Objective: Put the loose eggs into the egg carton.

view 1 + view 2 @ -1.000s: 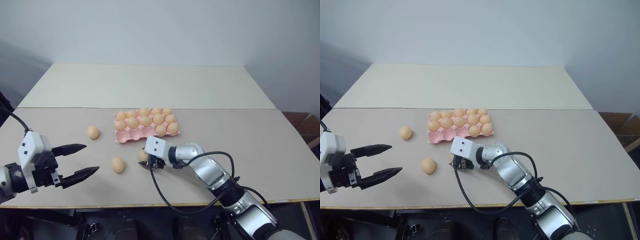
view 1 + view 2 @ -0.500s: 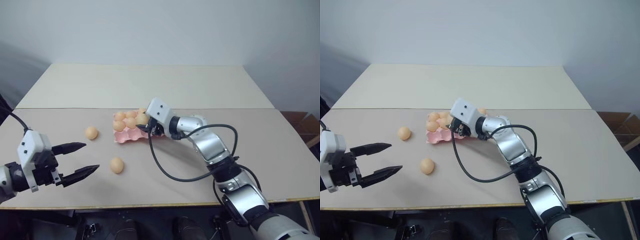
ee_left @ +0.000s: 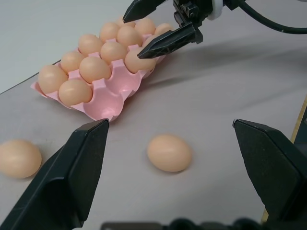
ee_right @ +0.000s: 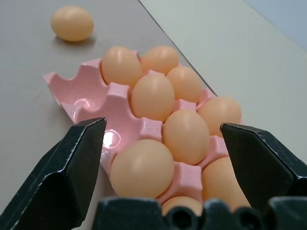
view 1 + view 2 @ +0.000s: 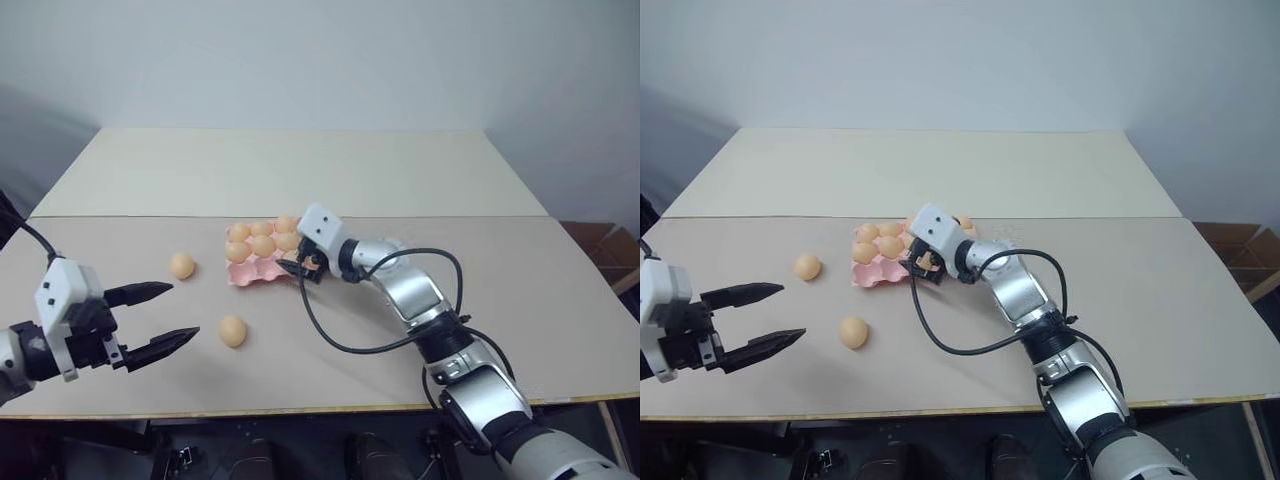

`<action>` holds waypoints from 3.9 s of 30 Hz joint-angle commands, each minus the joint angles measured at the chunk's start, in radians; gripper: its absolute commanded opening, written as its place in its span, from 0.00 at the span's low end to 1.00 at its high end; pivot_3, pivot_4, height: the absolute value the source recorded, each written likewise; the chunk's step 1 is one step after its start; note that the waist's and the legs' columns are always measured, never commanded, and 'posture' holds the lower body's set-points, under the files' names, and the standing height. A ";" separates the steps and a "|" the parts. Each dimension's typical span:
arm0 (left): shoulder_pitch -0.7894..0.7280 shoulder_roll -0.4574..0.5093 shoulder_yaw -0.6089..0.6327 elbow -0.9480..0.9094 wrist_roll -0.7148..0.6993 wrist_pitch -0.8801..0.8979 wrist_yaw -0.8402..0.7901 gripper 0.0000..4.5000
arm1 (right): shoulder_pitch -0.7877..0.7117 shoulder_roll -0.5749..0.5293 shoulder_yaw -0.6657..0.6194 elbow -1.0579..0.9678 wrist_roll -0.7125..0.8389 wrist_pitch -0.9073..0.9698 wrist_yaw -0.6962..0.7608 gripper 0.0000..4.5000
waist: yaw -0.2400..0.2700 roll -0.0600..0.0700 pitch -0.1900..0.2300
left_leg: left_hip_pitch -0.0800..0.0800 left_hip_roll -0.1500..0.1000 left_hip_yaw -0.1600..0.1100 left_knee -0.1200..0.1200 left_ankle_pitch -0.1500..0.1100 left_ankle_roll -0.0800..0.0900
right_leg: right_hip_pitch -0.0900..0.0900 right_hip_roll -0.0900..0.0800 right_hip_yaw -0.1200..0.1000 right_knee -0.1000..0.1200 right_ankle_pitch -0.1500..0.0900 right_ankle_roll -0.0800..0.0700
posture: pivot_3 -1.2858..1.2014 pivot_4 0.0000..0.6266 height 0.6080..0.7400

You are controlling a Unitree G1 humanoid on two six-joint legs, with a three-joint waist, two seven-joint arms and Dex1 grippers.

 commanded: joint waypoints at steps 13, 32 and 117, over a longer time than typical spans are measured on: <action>0.081 -0.003 0.092 0.058 -0.021 0.016 -0.056 1.00 | 0.308 -0.544 -0.361 -0.384 0.465 0.000 0.600 0.99 | -0.003 0.000 0.000 | 0.002 -0.001 0.001 0.000 0.000 0.000 | 0.001 -0.001 0.000 -0.001 -0.002 0.000 | 0.52 0.24 1.00; 0.056 -0.150 -0.158 -0.063 0.078 0.004 0.180 1.00 | 0.469 -0.669 -0.416 -0.459 0.518 -0.049 0.643 0.99 | 0.012 0.000 0.000 | 0.003 -0.002 0.003 0.000 0.000 0.000 | 0.002 -0.003 0.002 -0.002 -0.004 -0.005 | 0.52 0.24 1.00; 0.037 -0.160 0.048 -0.077 0.041 0.035 0.134 1.00 | 0.522 -0.626 -0.399 -0.539 0.598 -0.020 0.503 1.00 | 0.030 -0.002 -0.001 | 0.013 -0.004 0.000 0.000 -0.001 -0.001 | 0.016 -0.005 0.000 -0.005 -0.005 -0.002 | 0.52 0.24 1.00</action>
